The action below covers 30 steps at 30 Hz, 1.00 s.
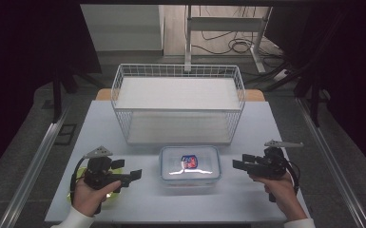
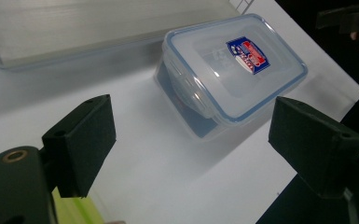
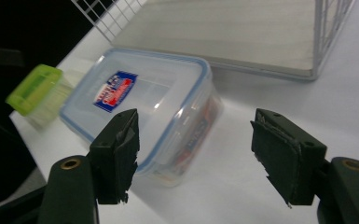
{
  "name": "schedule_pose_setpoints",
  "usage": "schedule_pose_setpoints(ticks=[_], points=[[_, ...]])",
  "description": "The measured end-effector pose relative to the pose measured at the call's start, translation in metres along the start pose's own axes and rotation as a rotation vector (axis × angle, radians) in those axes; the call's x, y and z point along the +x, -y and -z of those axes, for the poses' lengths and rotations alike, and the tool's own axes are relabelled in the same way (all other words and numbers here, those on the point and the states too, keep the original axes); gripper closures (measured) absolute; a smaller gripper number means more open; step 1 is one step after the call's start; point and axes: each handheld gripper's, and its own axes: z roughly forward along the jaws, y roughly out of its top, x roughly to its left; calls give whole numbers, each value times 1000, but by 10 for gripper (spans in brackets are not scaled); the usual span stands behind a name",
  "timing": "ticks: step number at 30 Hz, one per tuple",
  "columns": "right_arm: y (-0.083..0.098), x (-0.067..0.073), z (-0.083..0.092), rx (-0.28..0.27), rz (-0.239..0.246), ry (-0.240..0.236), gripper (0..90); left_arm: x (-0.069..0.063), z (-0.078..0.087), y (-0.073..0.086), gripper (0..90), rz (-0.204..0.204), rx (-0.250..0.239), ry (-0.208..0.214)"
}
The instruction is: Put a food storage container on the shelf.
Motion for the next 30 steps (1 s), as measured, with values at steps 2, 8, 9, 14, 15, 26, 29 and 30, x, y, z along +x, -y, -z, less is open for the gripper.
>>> schedule_pose_setpoints(ticks=[2,8,9,14,15,26,29,30], points=[[1,-1,0,2,-10,-9,315,2,-4,-1,141,24,1,21],[1,-1,-8,18,-35,-50,295,-1,-20,-10,139,76,2,84],[1,-2,-10,24,-40,-58,289,-2,-23,-11,138,81,4,90],[-4,-1,-21,25,-70,-111,265,-7,-41,-17,120,113,28,119],[-4,0,-22,24,-72,-118,262,-9,-46,-18,118,124,35,129],[-7,3,-38,68,-73,-141,243,-8,-77,-20,99,226,72,171],[-7,3,-41,74,-78,-142,239,-6,-81,-19,97,247,77,179],[-7,2,-42,79,-80,-141,238,-6,-83,-19,97,246,83,175]])
